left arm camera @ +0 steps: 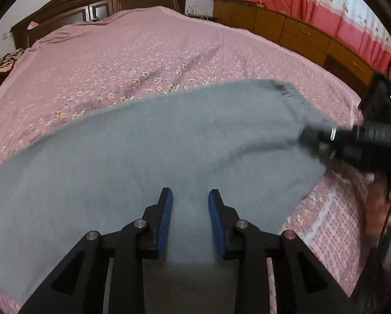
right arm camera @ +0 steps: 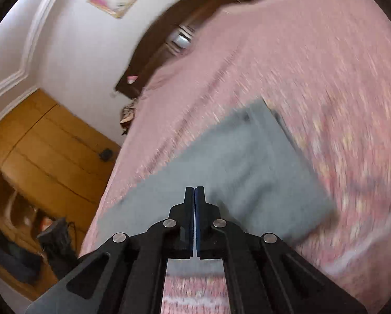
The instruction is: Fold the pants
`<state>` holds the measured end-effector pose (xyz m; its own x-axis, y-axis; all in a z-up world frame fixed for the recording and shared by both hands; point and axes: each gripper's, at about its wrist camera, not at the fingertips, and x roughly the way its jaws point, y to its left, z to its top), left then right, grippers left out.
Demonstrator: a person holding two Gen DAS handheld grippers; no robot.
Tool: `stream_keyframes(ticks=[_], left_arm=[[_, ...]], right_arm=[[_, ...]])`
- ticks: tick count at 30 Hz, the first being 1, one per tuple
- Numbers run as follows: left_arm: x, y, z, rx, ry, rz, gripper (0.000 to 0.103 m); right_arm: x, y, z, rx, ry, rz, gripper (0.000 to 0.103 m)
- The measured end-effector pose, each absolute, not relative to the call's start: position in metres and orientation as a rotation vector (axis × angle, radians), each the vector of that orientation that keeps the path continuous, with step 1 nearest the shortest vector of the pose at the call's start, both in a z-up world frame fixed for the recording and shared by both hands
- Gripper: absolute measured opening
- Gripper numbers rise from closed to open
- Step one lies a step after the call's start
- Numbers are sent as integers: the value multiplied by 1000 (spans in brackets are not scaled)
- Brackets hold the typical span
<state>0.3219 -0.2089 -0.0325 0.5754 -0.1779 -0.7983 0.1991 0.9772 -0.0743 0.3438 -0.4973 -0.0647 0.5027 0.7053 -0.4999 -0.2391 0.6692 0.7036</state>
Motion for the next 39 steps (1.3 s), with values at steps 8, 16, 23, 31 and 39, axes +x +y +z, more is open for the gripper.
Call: stream_keyframes(ticks=[8, 16, 23, 31, 39], left_arm=[[290, -225, -45, 51, 934, -182, 30], [262, -230, -39, 76, 891, -182, 28], [254, -176, -4, 84, 868, -190, 30], [306, -36, 17, -39, 781, -17, 49], [328, 46, -51, -377, 897, 17, 31]], right_arm=[[384, -454, -53, 500, 875, 528, 4], [415, -414, -73, 652, 850, 411, 4], [374, -295, -29, 369, 820, 779, 7], [394, -134, -61, 476, 901, 1147, 9], [414, -113, -127, 434, 1054, 922, 0]])
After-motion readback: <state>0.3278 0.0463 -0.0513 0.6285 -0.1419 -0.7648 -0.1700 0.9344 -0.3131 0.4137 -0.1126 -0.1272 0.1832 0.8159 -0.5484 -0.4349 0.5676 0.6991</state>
